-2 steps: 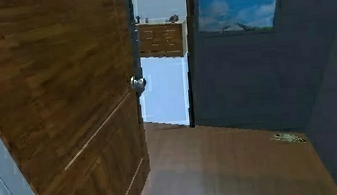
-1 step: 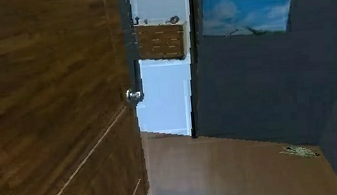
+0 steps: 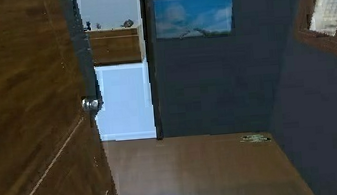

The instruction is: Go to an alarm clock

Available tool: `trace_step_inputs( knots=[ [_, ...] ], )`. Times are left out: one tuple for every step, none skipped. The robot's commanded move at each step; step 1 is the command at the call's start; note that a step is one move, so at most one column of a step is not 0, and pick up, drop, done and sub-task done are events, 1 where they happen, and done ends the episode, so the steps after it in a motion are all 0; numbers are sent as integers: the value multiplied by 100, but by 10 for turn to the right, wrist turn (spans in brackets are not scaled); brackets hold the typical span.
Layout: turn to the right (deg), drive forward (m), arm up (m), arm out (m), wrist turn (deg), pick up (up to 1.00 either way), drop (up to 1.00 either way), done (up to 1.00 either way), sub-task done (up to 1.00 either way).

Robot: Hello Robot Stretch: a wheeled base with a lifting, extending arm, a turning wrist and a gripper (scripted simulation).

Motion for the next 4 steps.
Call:
trace_step_inputs(
  knots=[
    [0,100,0,0,0,0,0,0,0],
    [90,0,0,0,0,0,0,0,0],
    [0,20,0,0,0,0,0,0,0],
    [-450,0,0,0,0,0,0,0,0]
  ],
)
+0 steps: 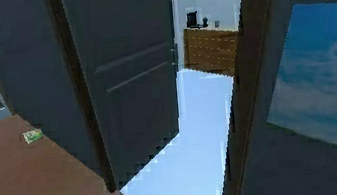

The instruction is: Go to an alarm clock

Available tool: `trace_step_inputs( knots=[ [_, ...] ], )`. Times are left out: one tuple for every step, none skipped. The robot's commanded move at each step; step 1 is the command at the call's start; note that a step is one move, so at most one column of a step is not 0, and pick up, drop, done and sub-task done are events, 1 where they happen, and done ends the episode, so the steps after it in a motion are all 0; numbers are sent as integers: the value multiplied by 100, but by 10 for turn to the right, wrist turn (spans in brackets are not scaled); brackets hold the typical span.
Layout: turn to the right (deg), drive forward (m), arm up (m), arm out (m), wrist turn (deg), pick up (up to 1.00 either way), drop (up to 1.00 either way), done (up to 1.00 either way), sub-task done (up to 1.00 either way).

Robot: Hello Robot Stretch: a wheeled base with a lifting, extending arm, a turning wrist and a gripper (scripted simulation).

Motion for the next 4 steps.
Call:
trace_step_inputs(
  knots=[
    [-150,0,0,0,0,0,0,0,0],
    [0,50,0,0,0,0,0,0,0],
    [-450,0,0,0,0,0,0,0,0],
    [-240,0,0,0,0,0,0,0,0]
  ],
)
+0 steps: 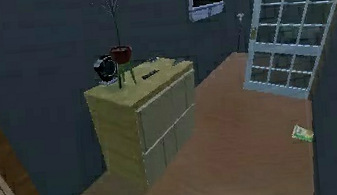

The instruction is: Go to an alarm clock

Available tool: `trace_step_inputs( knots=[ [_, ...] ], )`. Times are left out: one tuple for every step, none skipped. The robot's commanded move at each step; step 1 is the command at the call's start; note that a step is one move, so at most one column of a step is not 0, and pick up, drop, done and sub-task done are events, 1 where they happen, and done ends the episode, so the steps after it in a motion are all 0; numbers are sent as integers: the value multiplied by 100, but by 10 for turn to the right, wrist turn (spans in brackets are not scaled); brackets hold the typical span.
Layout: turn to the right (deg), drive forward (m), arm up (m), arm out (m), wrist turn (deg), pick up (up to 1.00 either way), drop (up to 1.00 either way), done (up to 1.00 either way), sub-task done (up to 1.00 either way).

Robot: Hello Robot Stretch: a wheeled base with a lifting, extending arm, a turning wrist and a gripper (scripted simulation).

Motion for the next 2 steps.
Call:
trace_step_inputs(
  knots=[
    [0,75,0,0,0,0,0,0,0],
    [-270,0,0,0,0,0,0,0,0]
  ],
)
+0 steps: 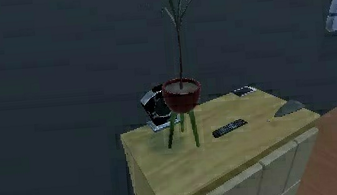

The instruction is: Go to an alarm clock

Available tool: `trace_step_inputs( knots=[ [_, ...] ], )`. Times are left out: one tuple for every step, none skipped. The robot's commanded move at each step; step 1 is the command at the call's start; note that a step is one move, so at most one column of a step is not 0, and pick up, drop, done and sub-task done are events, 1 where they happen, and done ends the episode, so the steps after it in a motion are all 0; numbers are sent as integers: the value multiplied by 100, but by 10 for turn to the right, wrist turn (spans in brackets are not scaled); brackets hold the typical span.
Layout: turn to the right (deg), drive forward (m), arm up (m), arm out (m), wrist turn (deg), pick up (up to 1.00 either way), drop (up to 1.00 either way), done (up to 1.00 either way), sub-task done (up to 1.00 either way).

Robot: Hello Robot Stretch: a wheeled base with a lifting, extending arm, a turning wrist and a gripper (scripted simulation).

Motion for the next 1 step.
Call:
trace_step_inputs(
  knots=[
    [0,0,0,0,0,0,0,100,0]
  ],
)
